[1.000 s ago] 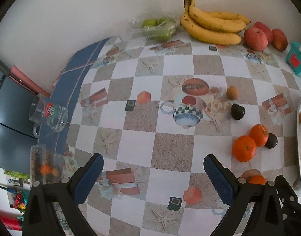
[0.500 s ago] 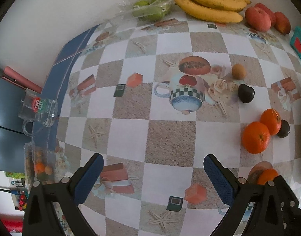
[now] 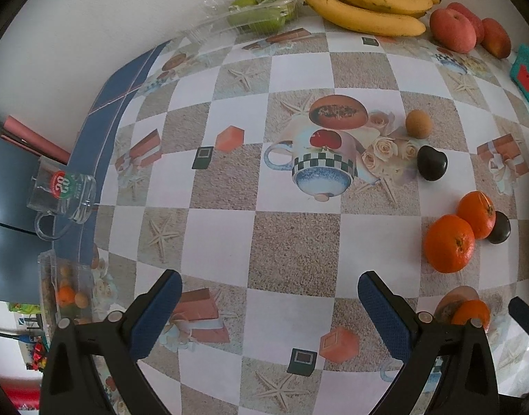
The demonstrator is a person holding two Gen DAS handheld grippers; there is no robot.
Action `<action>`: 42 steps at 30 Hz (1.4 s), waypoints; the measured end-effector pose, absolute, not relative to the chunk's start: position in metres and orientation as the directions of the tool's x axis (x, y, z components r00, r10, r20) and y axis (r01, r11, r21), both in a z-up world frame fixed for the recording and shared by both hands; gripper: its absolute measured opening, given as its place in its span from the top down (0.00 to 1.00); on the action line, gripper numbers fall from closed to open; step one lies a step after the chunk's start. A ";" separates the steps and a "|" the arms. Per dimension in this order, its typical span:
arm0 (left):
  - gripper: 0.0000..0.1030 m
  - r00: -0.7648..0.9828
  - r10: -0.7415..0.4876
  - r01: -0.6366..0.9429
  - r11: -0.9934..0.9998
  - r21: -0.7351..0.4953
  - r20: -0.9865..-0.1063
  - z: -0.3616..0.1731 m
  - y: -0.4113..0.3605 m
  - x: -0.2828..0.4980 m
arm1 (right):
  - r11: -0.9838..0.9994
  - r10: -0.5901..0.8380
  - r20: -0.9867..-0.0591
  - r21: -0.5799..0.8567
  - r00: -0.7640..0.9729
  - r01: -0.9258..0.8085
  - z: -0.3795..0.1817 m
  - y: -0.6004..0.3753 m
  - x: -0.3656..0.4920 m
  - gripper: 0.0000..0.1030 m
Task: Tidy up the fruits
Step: 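Move both open tools back toward the orange tangerines on the table, then close the right tool on an orange tangerine, then lift the tangerine with the right tool while the left tool grasps another tangerine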
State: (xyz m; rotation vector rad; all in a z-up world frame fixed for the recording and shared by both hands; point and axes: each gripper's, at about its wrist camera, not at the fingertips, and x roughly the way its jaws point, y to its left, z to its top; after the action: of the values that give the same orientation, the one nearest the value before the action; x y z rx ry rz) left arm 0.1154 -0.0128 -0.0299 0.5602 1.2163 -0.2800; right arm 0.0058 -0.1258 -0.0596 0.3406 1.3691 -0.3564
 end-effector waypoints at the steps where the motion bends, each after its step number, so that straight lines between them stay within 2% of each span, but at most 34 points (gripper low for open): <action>1: 0.00 0.335 0.090 0.491 0.833 0.255 -0.938 -0.030 -0.013 0.115 | 0.899 -0.049 -0.987 0.024 0.155 0.437 -0.063 -0.125 0.006 0.16; 6: 0.00 0.335 0.088 0.491 0.834 0.253 -0.938 -0.030 -0.013 0.115 | 0.900 -0.072 -0.989 -0.009 0.130 0.435 -0.071 -0.123 0.009 0.16; 15: 0.00 0.335 0.086 0.482 0.840 0.249 -0.938 -0.030 -0.014 0.117 | 0.916 -0.051 -0.985 0.020 0.165 0.400 -0.068 -0.118 0.010 0.18; 17: 0.00 0.337 0.086 0.480 0.841 0.249 -0.938 -0.029 -0.014 0.117 | 0.921 -0.048 -0.985 0.021 0.167 0.389 -0.069 -0.112 0.012 0.30; 21: 0.00 0.338 0.085 0.480 0.841 0.249 -0.937 -0.029 -0.013 0.116 | 0.923 -0.039 -0.983 0.032 0.178 0.383 -0.068 -0.106 0.014 0.41; 23: 0.00 0.340 0.084 0.480 0.841 0.249 -0.937 -0.028 -0.014 0.116 | 0.922 -0.026 -0.982 0.049 0.189 0.383 -0.066 -0.105 0.014 0.51; 32: 0.00 0.340 0.084 0.478 0.842 0.249 -0.937 -0.028 -0.014 0.116 | 0.938 -0.016 -0.982 0.051 0.189 0.343 -0.058 -0.093 0.024 0.62; 42: 0.00 0.339 0.067 0.476 0.848 0.233 -0.938 -0.025 -0.017 0.116 | 0.939 0.011 -0.977 0.083 0.211 0.333 -0.058 -0.101 0.018 0.63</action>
State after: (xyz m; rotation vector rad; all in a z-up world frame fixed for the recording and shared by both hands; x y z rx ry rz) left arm 0.1161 -0.0166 -0.0247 0.5241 1.2087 -0.2828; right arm 0.0183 -0.1008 -0.0580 0.3021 1.3453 -0.2282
